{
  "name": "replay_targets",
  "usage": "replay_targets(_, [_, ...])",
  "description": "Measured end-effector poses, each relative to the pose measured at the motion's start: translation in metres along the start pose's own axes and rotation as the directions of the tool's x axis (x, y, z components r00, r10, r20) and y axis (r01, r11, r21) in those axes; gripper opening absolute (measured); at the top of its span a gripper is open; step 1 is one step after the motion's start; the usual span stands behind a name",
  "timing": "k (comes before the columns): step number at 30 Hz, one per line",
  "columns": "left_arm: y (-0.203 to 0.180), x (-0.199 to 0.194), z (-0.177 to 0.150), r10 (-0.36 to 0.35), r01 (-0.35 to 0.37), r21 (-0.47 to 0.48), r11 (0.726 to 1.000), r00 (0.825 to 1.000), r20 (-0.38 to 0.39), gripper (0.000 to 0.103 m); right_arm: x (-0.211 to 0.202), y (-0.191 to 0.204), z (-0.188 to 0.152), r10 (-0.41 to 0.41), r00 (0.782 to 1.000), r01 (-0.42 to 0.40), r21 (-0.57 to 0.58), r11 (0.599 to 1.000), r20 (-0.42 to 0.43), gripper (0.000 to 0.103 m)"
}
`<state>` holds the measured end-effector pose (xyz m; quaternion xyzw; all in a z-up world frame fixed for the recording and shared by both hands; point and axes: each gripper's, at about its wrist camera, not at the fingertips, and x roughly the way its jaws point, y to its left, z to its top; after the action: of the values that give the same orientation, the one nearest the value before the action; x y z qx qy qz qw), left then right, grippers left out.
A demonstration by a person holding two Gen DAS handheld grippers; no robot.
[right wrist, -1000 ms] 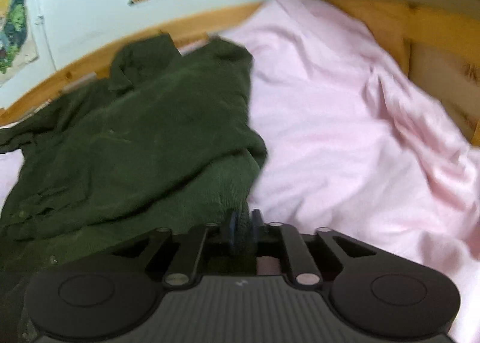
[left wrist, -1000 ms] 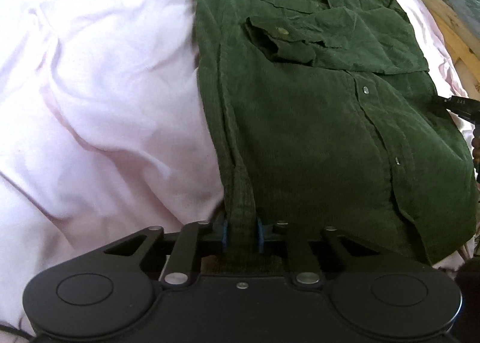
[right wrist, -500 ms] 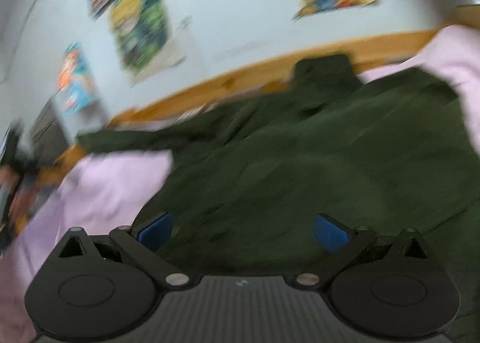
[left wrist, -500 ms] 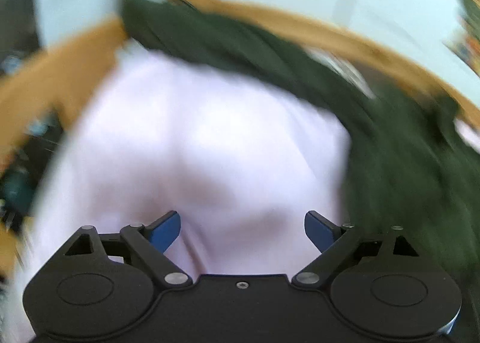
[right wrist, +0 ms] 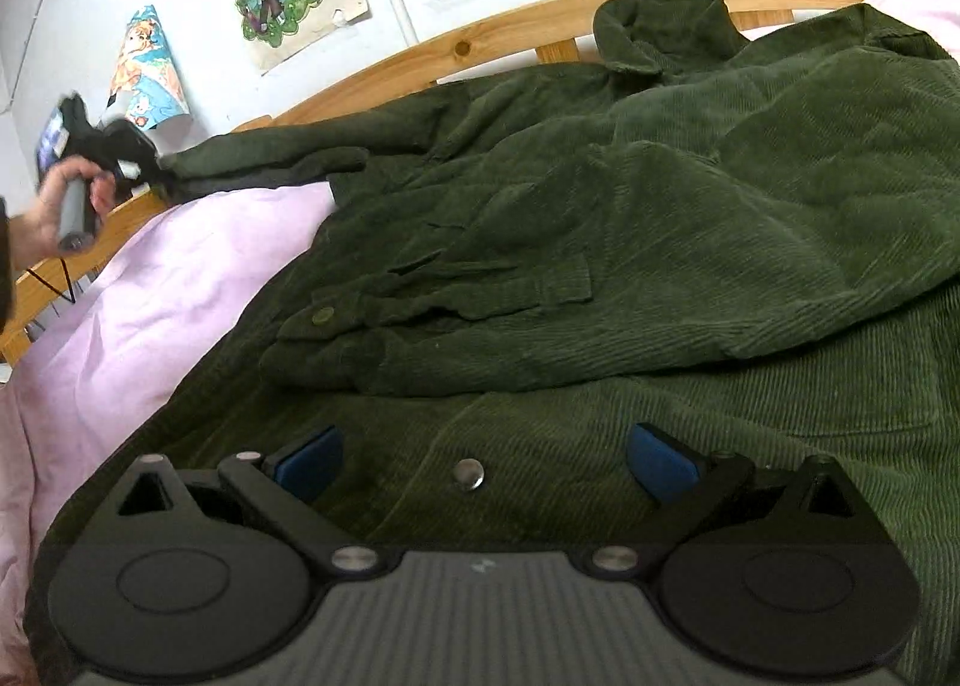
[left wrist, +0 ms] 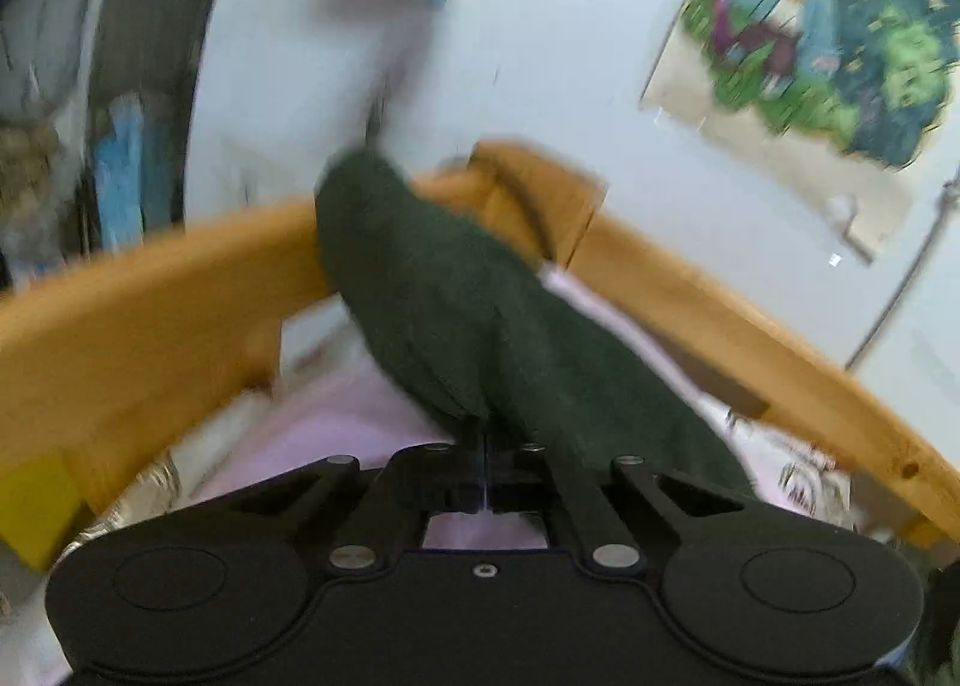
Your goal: Fold large clothes
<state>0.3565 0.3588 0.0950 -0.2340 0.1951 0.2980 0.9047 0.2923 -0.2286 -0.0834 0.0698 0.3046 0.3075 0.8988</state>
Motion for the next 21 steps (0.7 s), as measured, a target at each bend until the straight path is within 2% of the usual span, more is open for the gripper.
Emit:
replay_targets(3, [-0.023,-0.049,0.011,-0.043,0.039,0.038,0.999,0.991,0.129,0.000,0.001,0.000,0.003,0.005,1.000,-0.005,0.010,1.000,0.005,0.103])
replay_targets(6, [-0.048,-0.112,0.017,-0.147,0.119,0.128,0.985,0.961,0.234,0.000,-0.003,0.000,0.003,0.007,1.000,-0.007,0.012,1.000,0.018,0.103])
replay_targets(9, [-0.079,-0.157,0.007,-0.254,0.205,0.217,0.955,0.939,0.230,0.000,-0.009,-0.002,0.003,0.005,0.999,-0.006,0.023,1.000,0.033,0.103])
replay_targets(12, [-0.109,-0.183,-0.018,-0.349,0.277,0.314,0.908,0.915,0.201,0.000,-0.019,-0.006,0.005,-0.019,0.998,0.015,0.060,0.998,0.066,0.103])
replay_targets(14, [-0.132,-0.203,-0.044,-0.425,0.313,0.439,0.842,0.887,0.182,0.000,-0.028,-0.011,0.009,-0.047,0.994,0.037,0.099,0.994,0.102,0.103])
replay_targets(16, [-0.155,-0.221,-0.076,-0.508,0.361,0.565,0.742,0.852,0.123,0.000,-0.039,-0.018,0.014,-0.093,0.985,0.071,0.148,0.986,0.148,0.103])
replay_targets(17, [-0.167,-0.226,-0.093,-0.552,0.396,0.621,0.677,0.831,0.073,0.000,-0.044,-0.023,0.016,-0.116,0.979,0.086,0.173,0.981,0.167,0.103])
replay_targets(18, [-0.179,-0.230,-0.112,-0.595,0.440,0.669,0.599,0.804,0.004,0.000,-0.051,-0.029,0.018,-0.143,0.971,0.103,0.205,0.973,0.191,0.103])
replay_targets(19, [-0.187,-0.232,-0.127,-0.618,0.475,0.699,0.535,0.784,-0.059,0.000,-0.057,-0.035,0.020,-0.165,0.964,0.114,0.232,0.966,0.210,0.103])
replay_targets(21, [-0.202,-0.233,-0.165,-0.643,0.564,0.734,0.380,0.731,-0.229,0.000,-0.067,-0.048,0.023,-0.191,0.953,0.120,0.284,0.951,0.236,0.103])
